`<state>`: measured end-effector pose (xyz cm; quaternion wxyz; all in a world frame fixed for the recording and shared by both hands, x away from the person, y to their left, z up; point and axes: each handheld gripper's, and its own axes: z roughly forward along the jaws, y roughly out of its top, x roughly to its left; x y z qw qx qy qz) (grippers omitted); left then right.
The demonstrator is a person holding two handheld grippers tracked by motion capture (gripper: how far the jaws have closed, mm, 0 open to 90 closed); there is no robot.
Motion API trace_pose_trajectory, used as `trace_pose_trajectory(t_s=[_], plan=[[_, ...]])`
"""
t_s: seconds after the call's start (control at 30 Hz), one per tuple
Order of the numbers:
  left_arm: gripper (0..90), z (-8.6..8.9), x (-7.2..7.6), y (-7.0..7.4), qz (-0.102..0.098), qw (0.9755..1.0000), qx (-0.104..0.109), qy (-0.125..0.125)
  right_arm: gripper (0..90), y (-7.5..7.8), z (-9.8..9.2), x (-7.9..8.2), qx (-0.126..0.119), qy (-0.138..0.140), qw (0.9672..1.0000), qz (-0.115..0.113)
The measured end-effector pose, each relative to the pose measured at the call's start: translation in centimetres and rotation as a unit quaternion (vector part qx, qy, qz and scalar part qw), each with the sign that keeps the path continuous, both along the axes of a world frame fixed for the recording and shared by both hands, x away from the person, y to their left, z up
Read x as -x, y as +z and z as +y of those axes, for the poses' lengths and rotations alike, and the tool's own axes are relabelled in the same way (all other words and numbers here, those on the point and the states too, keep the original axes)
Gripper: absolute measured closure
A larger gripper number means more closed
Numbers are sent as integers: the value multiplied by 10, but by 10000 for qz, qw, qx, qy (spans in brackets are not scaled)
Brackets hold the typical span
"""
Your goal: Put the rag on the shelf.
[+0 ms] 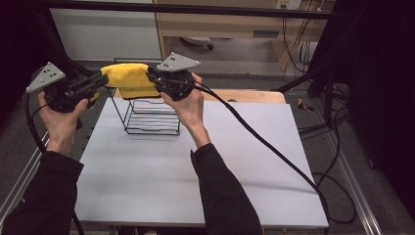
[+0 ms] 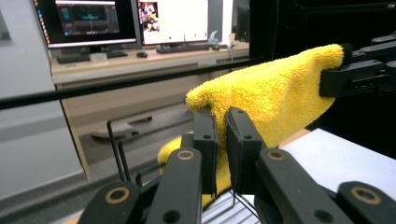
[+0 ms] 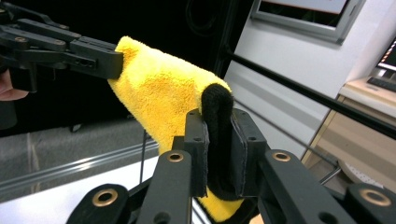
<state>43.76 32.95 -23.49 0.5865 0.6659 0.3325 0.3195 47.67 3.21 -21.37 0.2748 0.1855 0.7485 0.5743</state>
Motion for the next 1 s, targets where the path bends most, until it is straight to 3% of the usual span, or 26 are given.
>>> trace_pose_trajectory(t_s=[0.3,0.47,0.53,0.67,0.87,1.0], plan=[[771,1,4,-14,407,9992,9,-37,782,-12,1,6,297,33,9994,188],[623,-1,5,-9,667,9977,-67,-85,783,-18,2,8,346,63,9992,215],[613,-2,6,-5,706,9974,-65,-126,782,-19,2,8,386,77,9990,224],[656,-6,5,-3,820,9965,-115,-140,782,-23,2,9,430,91,9988,232],[804,-8,3,-16,1127,9930,-262,-215,761,-30,1,9,572,136,9979,283],[822,-7,6,-20,1126,9928,-331,-254,700,-32,-1,11,494,214,9978,378]])
